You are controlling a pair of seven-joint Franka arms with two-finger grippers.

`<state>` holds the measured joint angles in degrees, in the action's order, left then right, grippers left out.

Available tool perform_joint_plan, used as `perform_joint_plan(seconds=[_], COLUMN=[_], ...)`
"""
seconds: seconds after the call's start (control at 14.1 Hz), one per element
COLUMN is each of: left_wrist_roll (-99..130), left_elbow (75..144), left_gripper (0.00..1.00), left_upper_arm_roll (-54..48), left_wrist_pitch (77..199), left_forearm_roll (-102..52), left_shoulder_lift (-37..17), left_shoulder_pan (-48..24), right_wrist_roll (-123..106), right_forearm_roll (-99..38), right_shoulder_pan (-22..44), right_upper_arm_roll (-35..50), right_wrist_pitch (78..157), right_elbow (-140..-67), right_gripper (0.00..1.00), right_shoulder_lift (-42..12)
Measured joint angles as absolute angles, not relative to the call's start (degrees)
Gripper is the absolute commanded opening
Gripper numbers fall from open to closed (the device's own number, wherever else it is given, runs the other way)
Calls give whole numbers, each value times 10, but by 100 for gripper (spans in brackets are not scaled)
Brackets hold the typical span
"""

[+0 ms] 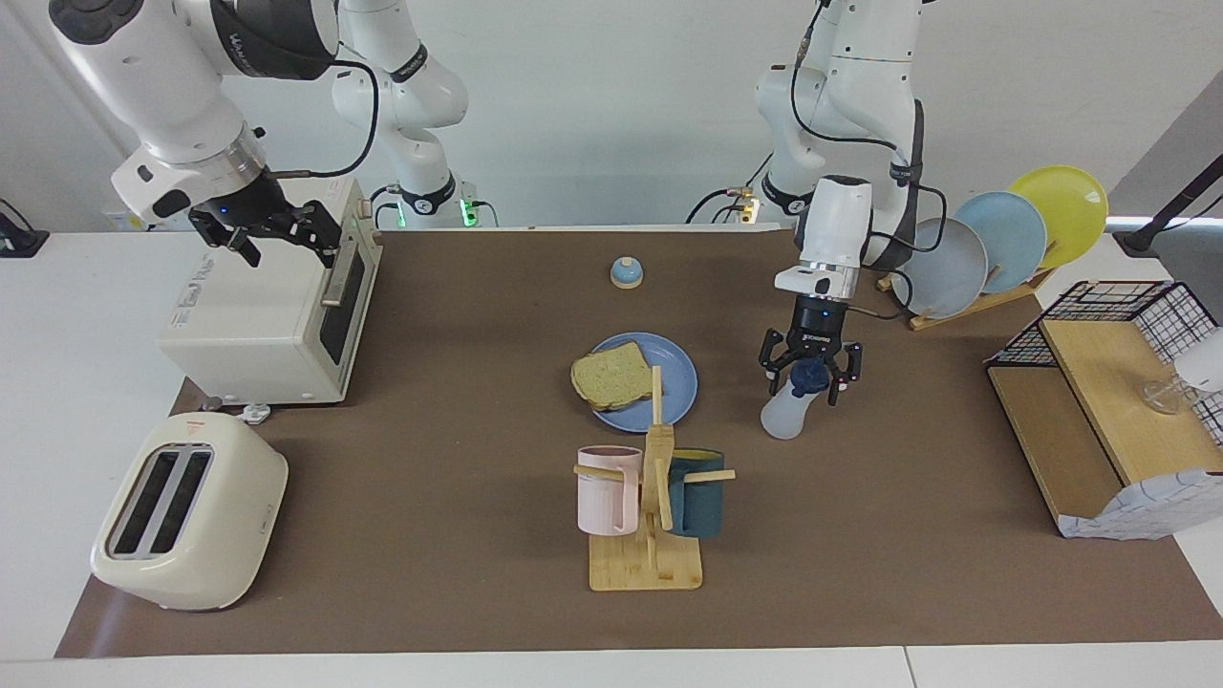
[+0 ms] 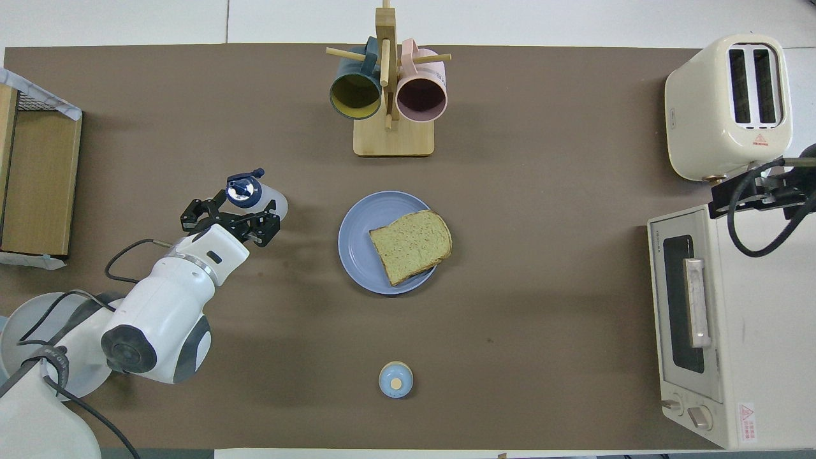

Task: Put bread on plate and add seasoning
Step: 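Lower the bottle onto the table and open the left gripper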

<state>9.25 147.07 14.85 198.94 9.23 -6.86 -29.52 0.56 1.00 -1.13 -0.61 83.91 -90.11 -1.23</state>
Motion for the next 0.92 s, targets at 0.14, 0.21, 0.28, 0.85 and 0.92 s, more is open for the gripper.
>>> perform_joint_plan(seconds=[0.14, 0.21, 0.28, 0.85, 0.92], left_wrist_roll=[93, 93, 93, 79, 79], left_elbow=[1474, 1478, 1483, 1575, 1582], left_gripper=[100, 100, 100, 100, 100], left_upper_arm_roll=[148, 148, 148, 142, 140], left_wrist_pitch=[1990, 1991, 1994, 1999, 1999], left_forearm_roll=[92, 92, 92, 93, 93], left_shoulder_lift=[-69, -68, -66, 28, 36], left_shoulder_pan=[-295, -295, -295, -299, -306], right_wrist_roll=[6, 6, 6, 6, 6], right_forearm_roll=[10, 10, 10, 10, 10], right_shoulder_pan=[-11, -11, -11, -11, -11], right_upper_arm_roll=[-6, -6, -6, -6, -6], right_wrist_pitch=[839, 839, 839, 839, 839], right_elbow=[-901, -901, -901, -901, -901], right_gripper=[100, 100, 100, 100, 100], right_shoulder_lift=[-12, -12, -12, -12, -12])
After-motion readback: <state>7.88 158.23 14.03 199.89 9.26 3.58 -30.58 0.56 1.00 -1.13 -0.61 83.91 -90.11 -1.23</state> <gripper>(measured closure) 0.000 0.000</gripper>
